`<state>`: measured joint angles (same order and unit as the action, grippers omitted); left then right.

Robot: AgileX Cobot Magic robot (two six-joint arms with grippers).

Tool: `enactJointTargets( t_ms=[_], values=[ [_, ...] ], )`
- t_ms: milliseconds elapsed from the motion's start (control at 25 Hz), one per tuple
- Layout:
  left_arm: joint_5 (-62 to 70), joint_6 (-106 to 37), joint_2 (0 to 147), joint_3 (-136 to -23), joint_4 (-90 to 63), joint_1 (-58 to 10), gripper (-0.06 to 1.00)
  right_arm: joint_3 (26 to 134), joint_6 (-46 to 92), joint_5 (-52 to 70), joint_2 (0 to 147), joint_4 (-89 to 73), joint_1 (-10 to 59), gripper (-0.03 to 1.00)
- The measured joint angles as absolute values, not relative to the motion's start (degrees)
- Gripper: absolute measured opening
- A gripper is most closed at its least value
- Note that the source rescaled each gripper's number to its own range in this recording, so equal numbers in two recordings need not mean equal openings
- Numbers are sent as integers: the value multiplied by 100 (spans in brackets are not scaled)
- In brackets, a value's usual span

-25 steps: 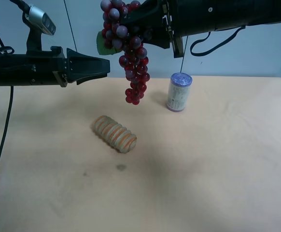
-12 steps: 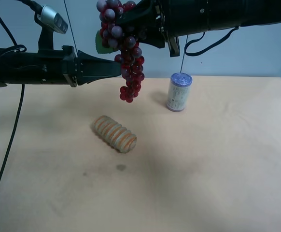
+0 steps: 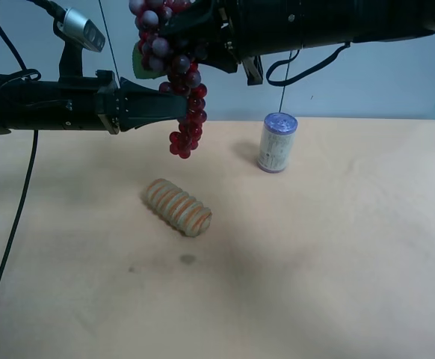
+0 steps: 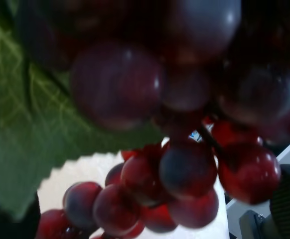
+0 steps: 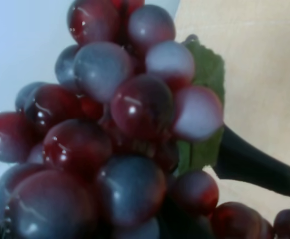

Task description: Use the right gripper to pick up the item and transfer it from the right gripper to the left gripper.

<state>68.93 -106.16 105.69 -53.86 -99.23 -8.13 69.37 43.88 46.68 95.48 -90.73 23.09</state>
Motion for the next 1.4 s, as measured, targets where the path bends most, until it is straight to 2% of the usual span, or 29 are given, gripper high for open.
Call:
enactJointTargets(
  t_ms=[320, 1400],
  values=[
    [6893, -10616, 10569, -5386, -9923, -813, 98, 6937, 4590, 4117, 9548, -9109, 2707, 0],
    [6893, -10352, 10569, -5386, -9923, -813, 98, 6937, 4942, 3669, 9548, -9346, 2714, 0]
  ],
)
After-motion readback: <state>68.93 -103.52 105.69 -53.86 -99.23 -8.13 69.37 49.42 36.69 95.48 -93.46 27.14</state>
